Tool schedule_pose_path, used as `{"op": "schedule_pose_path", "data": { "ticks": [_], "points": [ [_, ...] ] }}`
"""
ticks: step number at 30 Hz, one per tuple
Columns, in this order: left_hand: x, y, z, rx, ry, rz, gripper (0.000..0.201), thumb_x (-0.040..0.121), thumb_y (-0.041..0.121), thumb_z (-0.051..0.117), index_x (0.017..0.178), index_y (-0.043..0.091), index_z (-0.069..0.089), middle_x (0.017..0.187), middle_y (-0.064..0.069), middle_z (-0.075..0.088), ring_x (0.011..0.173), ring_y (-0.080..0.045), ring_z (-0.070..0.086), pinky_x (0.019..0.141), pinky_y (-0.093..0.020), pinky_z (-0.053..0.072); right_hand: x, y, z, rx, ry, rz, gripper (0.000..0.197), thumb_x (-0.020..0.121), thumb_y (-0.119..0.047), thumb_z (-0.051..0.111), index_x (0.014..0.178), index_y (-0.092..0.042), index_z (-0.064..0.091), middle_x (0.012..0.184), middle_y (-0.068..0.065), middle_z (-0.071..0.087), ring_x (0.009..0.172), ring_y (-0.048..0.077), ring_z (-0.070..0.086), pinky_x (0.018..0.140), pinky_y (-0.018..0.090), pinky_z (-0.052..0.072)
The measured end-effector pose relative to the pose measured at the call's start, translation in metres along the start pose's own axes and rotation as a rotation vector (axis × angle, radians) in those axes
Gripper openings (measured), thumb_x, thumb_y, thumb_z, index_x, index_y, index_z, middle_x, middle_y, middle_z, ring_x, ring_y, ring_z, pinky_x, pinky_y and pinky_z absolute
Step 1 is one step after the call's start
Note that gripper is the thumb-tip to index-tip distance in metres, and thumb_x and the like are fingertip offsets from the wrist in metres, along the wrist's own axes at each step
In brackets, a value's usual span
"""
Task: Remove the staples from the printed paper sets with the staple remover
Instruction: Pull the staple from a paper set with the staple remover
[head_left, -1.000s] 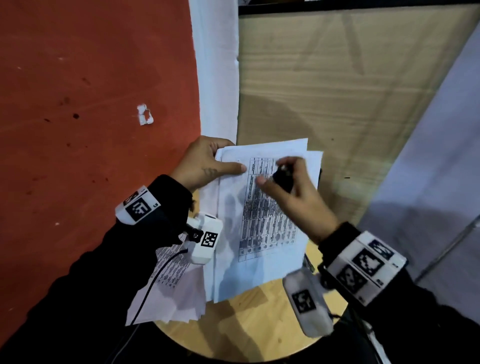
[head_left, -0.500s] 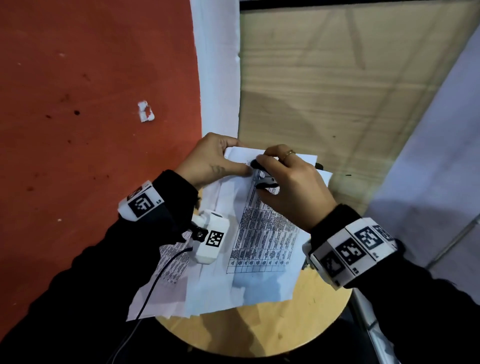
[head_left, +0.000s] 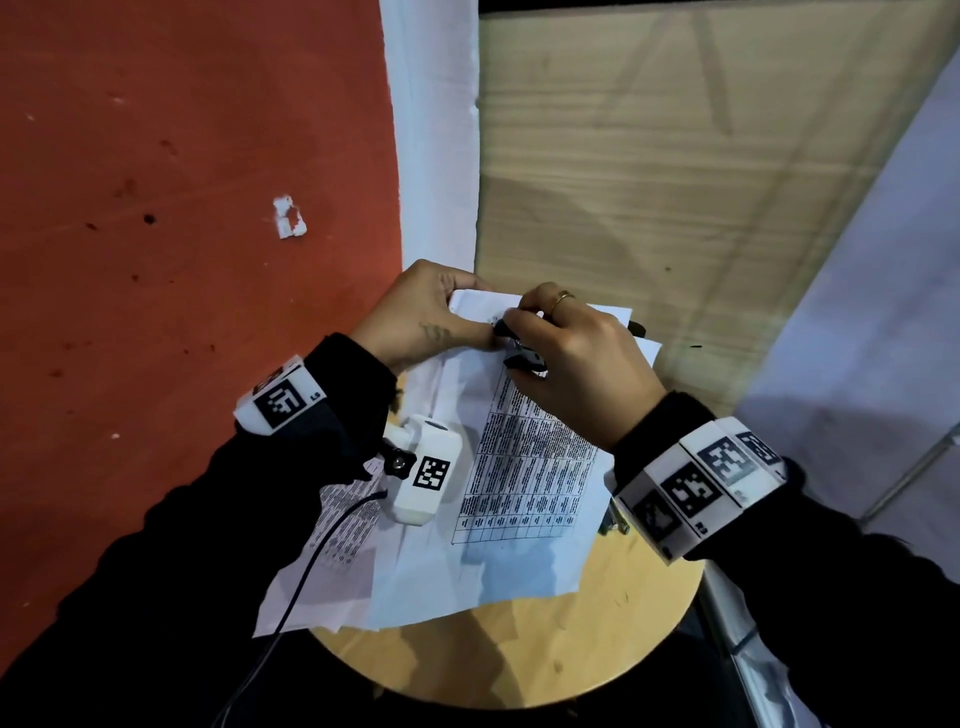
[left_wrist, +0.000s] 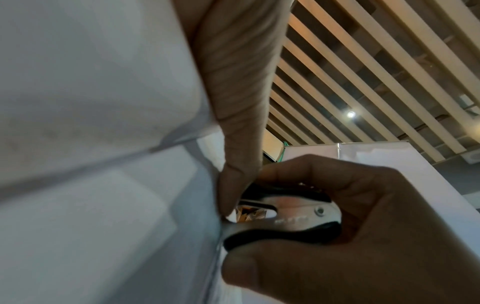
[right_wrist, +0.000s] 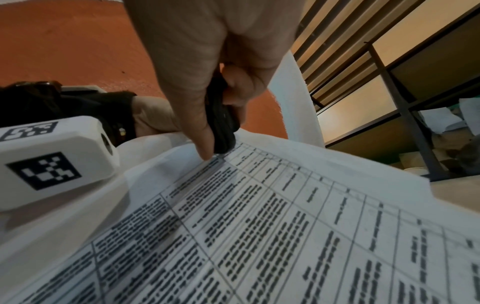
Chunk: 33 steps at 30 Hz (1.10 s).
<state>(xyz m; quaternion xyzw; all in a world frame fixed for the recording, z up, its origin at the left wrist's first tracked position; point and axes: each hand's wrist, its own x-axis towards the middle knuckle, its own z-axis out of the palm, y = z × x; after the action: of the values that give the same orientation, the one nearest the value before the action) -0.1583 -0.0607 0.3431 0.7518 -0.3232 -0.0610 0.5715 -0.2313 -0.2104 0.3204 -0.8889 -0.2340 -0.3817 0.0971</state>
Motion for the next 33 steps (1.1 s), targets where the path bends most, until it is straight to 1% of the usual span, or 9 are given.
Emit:
{"op": "schedule_pose_path", "data": {
  "ticks": [3, 6, 9, 13, 17, 21, 24, 29, 33],
  "points": [
    [-0.001, 0.0, -0.002, -0.029, -0.029, -0.019, 0.03, 0.051, 0.009, 0.08, 0.079, 0.016, 0.072, 0.08, -0.011, 0.066, 0.073, -0.017, 0.058, 0.069, -0.026, 0.048, 0.003, 0.001, 0.001, -0.008, -0.003, -0.011, 0.019, 0.063, -0.005, 0.061, 0.08, 0.002, 0.064, 0.082, 0.019, 0.061, 0.056, 0.035, 0.058, 0.038, 0.036, 0.047],
    [-0.002, 0.0, -0.003, -0.036, -0.058, -0.032, 0.029, 0.054, 0.004, 0.077, 0.077, 0.02, 0.073, 0.075, 0.0, 0.069, 0.07, -0.011, 0.061, 0.069, -0.022, 0.051, 0.005, 0.005, 0.0, -0.01, -0.002, -0.038, 0.02, 0.062, -0.008, 0.062, 0.078, 0.003, 0.064, 0.08, 0.02, 0.061, 0.054, 0.035, 0.058, 0.038, 0.034, 0.047],
    [-0.001, -0.002, -0.005, -0.039, -0.064, -0.038, 0.037, 0.051, 0.006, 0.08, 0.085, 0.018, 0.071, 0.08, -0.002, 0.07, 0.075, -0.014, 0.062, 0.076, -0.028, 0.052, 0.006, 0.008, 0.0, -0.004, -0.004, -0.077, 0.018, 0.065, -0.011, 0.06, 0.075, 0.002, 0.064, 0.077, 0.019, 0.061, 0.053, 0.034, 0.059, 0.038, 0.033, 0.047],
    [0.0, -0.002, -0.004, -0.05, -0.071, -0.038, 0.052, 0.042, 0.023, 0.083, 0.091, 0.013, 0.07, 0.091, -0.013, 0.068, 0.083, -0.02, 0.061, 0.086, -0.04, 0.049, 0.008, 0.012, 0.001, -0.016, -0.021, -0.127, 0.019, 0.07, -0.015, 0.052, 0.069, 0.001, 0.062, 0.072, 0.017, 0.059, 0.049, 0.033, 0.056, 0.037, 0.03, 0.046],
    [0.001, -0.004, -0.004, -0.07, -0.084, -0.051, 0.05, 0.045, 0.013, 0.084, 0.093, 0.007, 0.068, 0.092, -0.018, 0.064, 0.083, -0.022, 0.058, 0.08, -0.033, 0.05, 0.007, 0.014, 0.001, -0.031, -0.035, -0.141, 0.011, 0.066, -0.012, 0.059, 0.067, -0.001, 0.061, 0.07, 0.016, 0.059, 0.048, 0.033, 0.056, 0.036, 0.03, 0.044],
    [0.0, -0.008, -0.003, -0.063, -0.076, -0.056, 0.034, 0.064, -0.008, 0.077, 0.095, 0.003, 0.066, 0.085, -0.008, 0.068, 0.078, -0.014, 0.06, 0.073, -0.022, 0.051, 0.003, 0.018, 0.005, 0.0, -0.007, -0.105, 0.026, 0.072, -0.023, 0.048, 0.071, -0.002, 0.064, 0.073, 0.013, 0.061, 0.052, 0.032, 0.059, 0.038, 0.031, 0.046],
    [-0.001, -0.011, -0.001, -0.109, -0.054, -0.043, 0.028, 0.067, -0.009, 0.071, 0.088, 0.009, 0.066, 0.072, 0.007, 0.071, 0.068, -0.004, 0.063, 0.067, -0.016, 0.052, -0.002, 0.02, 0.008, 0.069, 0.061, -0.04, 0.027, 0.074, -0.026, 0.051, 0.077, -0.005, 0.068, 0.076, 0.011, 0.064, 0.057, 0.032, 0.062, 0.043, 0.036, 0.05],
    [-0.003, -0.008, -0.001, -0.157, -0.056, -0.029, 0.023, 0.074, -0.011, 0.066, 0.087, 0.008, 0.065, 0.069, 0.008, 0.071, 0.064, -0.001, 0.064, 0.061, -0.014, 0.05, -0.007, 0.024, 0.006, 0.252, 0.136, 0.081, 0.023, 0.069, -0.016, 0.071, 0.089, -0.005, 0.07, 0.084, 0.009, 0.066, 0.07, 0.03, 0.065, 0.058, 0.04, 0.054],
    [-0.002, -0.008, 0.0, -0.198, -0.032, -0.029, 0.026, 0.074, -0.014, 0.064, 0.09, 0.006, 0.064, 0.07, 0.007, 0.072, 0.064, -0.003, 0.066, 0.062, -0.016, 0.052, -0.009, 0.025, 0.006, 0.345, 0.159, 0.147, 0.026, 0.068, -0.017, 0.076, 0.091, -0.005, 0.07, 0.085, 0.008, 0.067, 0.073, 0.02, 0.062, 0.067, 0.034, 0.051]
  ]
}}
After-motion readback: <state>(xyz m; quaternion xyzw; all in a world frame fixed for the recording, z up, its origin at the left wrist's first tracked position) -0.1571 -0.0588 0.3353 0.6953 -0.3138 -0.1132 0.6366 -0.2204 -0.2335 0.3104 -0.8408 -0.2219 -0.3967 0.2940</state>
